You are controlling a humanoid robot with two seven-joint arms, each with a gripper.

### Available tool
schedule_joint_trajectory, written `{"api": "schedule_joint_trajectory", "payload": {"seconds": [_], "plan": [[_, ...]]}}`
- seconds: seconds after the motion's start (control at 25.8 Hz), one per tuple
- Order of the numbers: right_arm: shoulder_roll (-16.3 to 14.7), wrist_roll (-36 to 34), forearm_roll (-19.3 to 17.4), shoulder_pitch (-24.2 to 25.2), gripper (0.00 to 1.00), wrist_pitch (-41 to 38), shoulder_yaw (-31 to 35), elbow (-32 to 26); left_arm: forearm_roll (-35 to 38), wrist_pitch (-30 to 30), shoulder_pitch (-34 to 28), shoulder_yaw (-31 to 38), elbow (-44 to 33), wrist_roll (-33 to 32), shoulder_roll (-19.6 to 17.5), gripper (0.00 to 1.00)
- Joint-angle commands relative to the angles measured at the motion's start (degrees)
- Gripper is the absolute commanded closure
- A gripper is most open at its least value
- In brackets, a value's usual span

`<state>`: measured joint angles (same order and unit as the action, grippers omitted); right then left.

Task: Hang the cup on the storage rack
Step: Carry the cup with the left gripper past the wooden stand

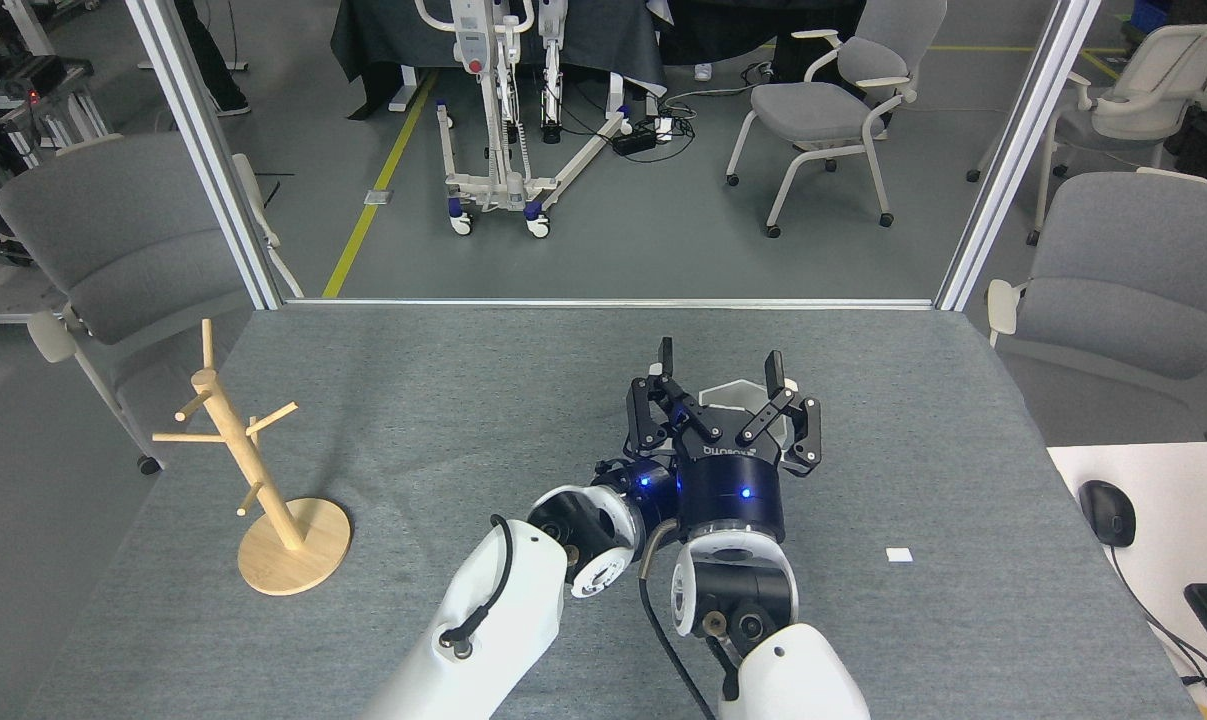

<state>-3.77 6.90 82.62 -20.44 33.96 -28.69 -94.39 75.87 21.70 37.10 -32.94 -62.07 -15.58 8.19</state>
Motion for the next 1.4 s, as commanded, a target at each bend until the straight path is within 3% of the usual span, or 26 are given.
{"api": "schedule_joint_trajectory", "payload": {"seconds": [0.0,0.19,0.39,0.47,0.66,0.74,0.85,0.97,1.24,1.36], "plan": [[-0.1,-3.3,-3.8,-0.5,0.01,-0.7,1.8,0.0,0.2,0.1,-1.7,0.0,-0.1,0.1,-0.1,1.00],[-3.3,-3.3,-9.2,-0.6,0.01,-6.8,11.7,0.0,0.8,0.1,-6.6,0.2,-1.1,0.6,-1.1,1.00],[-9.1,-3.1,-18.6,0.1,0.01,-23.0,27.4,2.1,0.8,-0.1,-12.8,5.7,-9.9,0.6,-6.4,1.00],[-11.2,-2.7,-19.5,0.6,0.01,-29.5,31.9,4.7,0.8,0.0,-15.8,8.8,-14.4,0.6,-8.4,1.00],[-13.5,-3.0,-18.5,5.7,0.01,-40.8,38.6,11.0,0.7,0.1,-23.1,15.6,-24.7,1.0,-14.0,1.00],[-13.5,-3.0,-15.3,8.1,0.01,-42.2,39.8,11.7,0.7,0.5,-27.0,19.0,-29.5,1.8,-15.9,1.00],[-12.6,-3.0,-7.7,13.5,0.01,-43.1,39.9,11.7,0.8,1.9,-33.9,23.9,-36.0,3.9,-17.0,1.00],[-8.5,-3.3,-2.5,17.9,0.01,-44.1,39.9,10.6,0.8,3.9,-38.6,29.8,-37.1,7.1,-17.0,1.00],[-6.9,-8.5,-2.1,19.6,0.01,-46.4,40.4,7.7,0.8,9.0,-46.3,46.5,-37.1,12.7,-17.6,1.00],[-6.8,-9.4,-2.1,19.5,0.01,-46.7,40.3,7.6,0.7,14.9,-50.6,55.6,-37.0,17.0,-17.6,1.00]]}}
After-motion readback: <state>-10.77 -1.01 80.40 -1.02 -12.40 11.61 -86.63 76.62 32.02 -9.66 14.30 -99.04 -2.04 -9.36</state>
